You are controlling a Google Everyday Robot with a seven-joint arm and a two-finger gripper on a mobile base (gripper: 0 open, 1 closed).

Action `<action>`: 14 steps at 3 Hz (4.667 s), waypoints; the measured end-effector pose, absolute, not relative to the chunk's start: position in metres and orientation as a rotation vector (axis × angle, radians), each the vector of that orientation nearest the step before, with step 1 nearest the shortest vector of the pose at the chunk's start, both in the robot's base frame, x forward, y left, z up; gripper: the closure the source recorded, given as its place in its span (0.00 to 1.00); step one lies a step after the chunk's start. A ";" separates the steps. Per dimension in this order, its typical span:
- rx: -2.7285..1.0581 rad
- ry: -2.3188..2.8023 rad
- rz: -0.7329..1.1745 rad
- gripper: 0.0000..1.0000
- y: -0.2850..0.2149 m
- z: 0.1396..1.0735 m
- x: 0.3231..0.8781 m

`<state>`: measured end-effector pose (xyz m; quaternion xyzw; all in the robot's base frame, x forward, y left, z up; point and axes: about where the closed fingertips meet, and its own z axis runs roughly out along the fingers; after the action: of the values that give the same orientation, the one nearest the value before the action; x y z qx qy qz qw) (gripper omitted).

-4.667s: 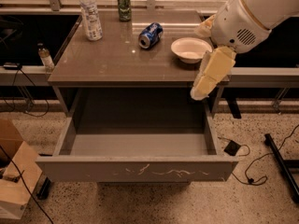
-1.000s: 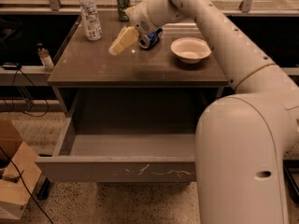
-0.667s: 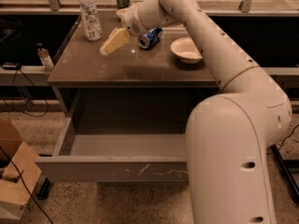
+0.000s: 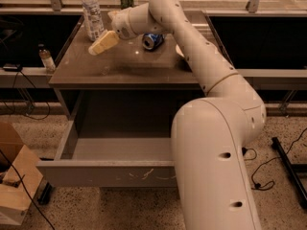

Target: Place blue plastic bottle into top drawer

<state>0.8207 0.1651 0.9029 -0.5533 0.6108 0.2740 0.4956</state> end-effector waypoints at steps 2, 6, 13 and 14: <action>-1.158 1.515 0.630 0.00 0.199 0.902 0.858; -0.852 1.602 0.631 0.00 0.228 0.890 0.911; -0.767 1.662 0.574 0.70 0.216 0.885 0.963; -0.848 1.647 0.572 0.94 0.213 0.891 0.951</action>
Offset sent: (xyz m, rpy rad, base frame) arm 0.0609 0.0443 0.0024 0.1529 0.0066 -0.2973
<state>0.9515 0.2132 0.8905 -0.3608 0.7005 0.2434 0.5656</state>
